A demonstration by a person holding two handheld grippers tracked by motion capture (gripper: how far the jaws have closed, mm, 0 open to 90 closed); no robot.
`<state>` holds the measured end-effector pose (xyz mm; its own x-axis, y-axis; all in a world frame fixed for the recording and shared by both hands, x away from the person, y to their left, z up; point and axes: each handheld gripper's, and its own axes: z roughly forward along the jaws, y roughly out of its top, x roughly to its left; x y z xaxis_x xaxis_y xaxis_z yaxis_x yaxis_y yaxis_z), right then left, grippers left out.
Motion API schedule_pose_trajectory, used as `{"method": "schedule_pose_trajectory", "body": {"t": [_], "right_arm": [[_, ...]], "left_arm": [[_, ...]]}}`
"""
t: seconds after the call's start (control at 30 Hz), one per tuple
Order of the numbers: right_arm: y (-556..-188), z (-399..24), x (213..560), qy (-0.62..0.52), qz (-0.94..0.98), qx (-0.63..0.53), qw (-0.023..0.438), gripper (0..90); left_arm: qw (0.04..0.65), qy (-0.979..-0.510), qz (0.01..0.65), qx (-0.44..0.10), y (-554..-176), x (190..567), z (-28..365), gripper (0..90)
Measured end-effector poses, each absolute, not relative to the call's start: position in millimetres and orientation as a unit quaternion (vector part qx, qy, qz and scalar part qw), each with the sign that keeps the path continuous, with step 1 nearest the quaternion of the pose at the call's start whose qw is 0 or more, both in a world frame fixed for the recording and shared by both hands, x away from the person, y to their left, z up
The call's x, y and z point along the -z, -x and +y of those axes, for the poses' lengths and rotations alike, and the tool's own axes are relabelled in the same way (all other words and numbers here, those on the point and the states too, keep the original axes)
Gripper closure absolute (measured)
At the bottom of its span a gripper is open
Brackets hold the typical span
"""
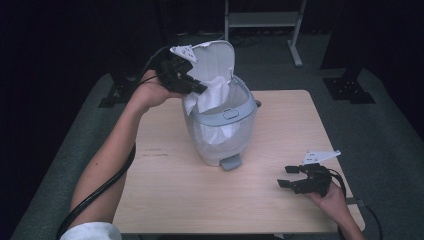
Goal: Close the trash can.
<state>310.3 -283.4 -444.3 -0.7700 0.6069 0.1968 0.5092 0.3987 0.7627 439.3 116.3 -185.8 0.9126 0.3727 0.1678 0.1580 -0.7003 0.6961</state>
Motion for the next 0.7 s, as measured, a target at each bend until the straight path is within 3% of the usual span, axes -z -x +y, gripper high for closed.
{"method": "schedule_pose_trajectory", "body": {"t": [0.7], "right_arm": [[-310.3,-284.5,445.2,-0.335,0.834,-0.436,0.056,32.1]], "left_arm": [[0.348,-0.917,0.141,-0.134,-466.4,205.6,86.4,83.5]]}}
